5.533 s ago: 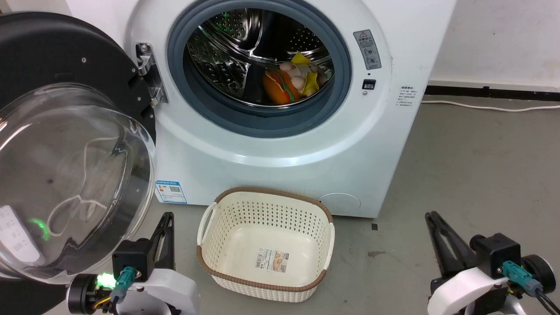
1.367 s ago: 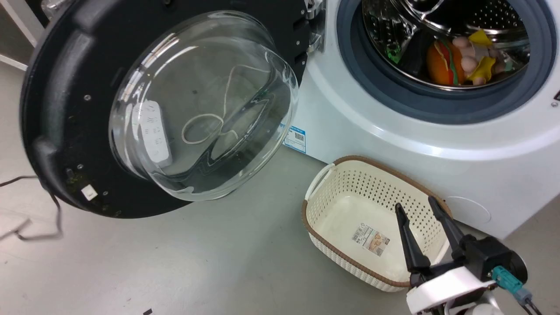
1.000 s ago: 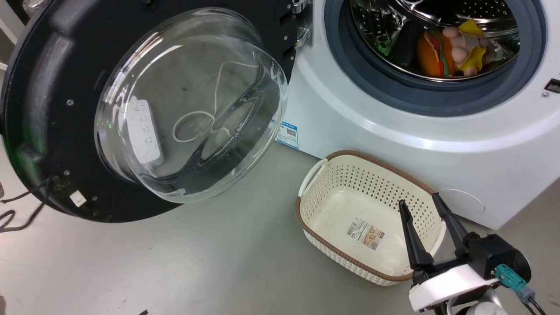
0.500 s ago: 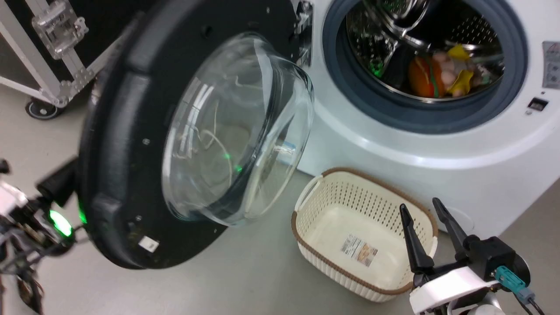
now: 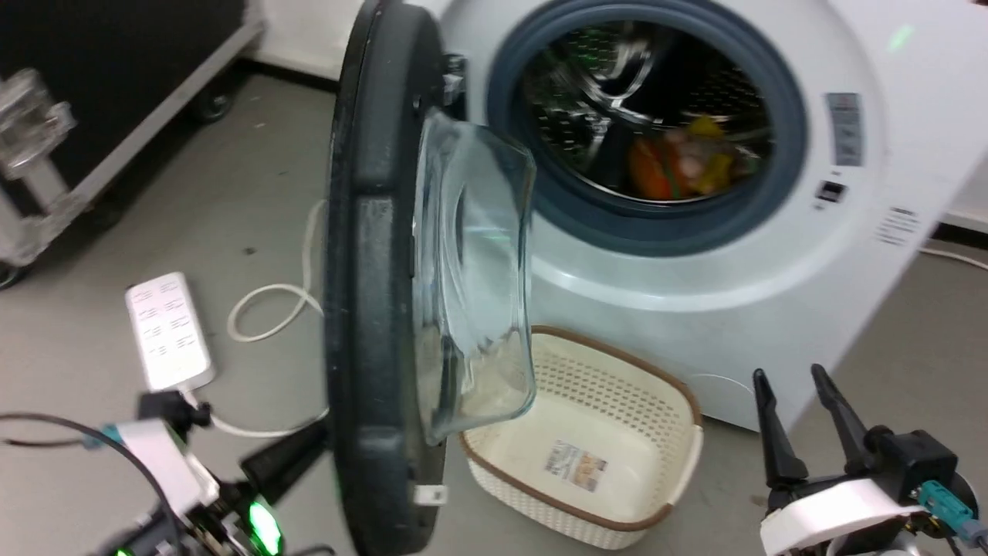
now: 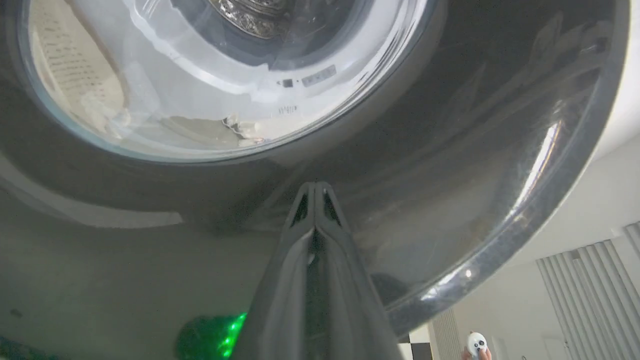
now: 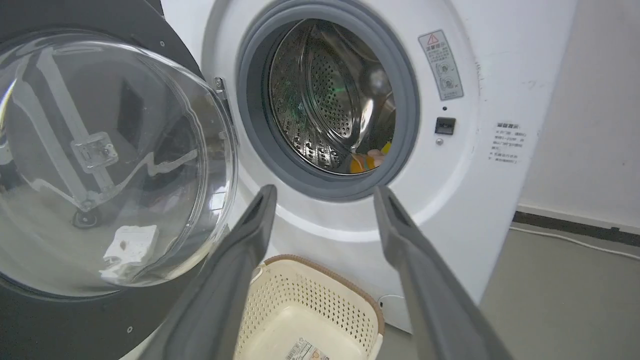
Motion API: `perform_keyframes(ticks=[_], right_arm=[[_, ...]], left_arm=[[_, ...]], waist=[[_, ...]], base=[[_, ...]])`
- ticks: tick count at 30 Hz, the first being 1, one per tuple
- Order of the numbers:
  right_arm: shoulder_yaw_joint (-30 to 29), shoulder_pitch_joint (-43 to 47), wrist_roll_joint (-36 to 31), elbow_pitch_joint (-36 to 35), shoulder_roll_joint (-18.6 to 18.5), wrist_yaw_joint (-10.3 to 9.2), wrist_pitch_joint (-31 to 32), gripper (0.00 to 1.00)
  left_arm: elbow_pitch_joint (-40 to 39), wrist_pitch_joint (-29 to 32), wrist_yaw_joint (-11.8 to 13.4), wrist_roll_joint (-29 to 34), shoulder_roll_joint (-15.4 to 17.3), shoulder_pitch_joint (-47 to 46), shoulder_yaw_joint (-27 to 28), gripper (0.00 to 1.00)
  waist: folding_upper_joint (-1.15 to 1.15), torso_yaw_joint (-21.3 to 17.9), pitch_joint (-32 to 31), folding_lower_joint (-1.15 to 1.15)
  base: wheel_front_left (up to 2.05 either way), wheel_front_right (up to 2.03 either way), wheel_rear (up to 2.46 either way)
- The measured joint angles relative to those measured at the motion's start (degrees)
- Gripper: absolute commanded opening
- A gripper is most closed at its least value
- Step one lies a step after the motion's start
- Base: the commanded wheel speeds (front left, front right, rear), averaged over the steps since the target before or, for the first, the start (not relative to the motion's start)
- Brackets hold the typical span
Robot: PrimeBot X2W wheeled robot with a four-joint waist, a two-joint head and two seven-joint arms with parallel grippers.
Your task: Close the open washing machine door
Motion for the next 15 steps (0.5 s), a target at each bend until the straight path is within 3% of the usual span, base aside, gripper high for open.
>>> perform_keyframes(ticks=[7,15], right_arm=[[-1.4,0.0,-1.2,0.3,0.0,0.0,0.0,1.0],[-2.6,-0.3,-2.9,-0.2,0.0,0.0,0.0,1.0]], left_arm=[[0.3,-5.5,-0.6,-6.1,-0.5,5.4,-8.4,0.0],[4.4,-15.9,-3.9,-13.6,-0.6,5.0,-18.9,0.0]], waist=[[0.0,-6.2,0.5,0.0],[0.0,-15.2,2.8,0.01]], base=[[0.0,0.0,0.0],[0.0,0.0,0.0]])
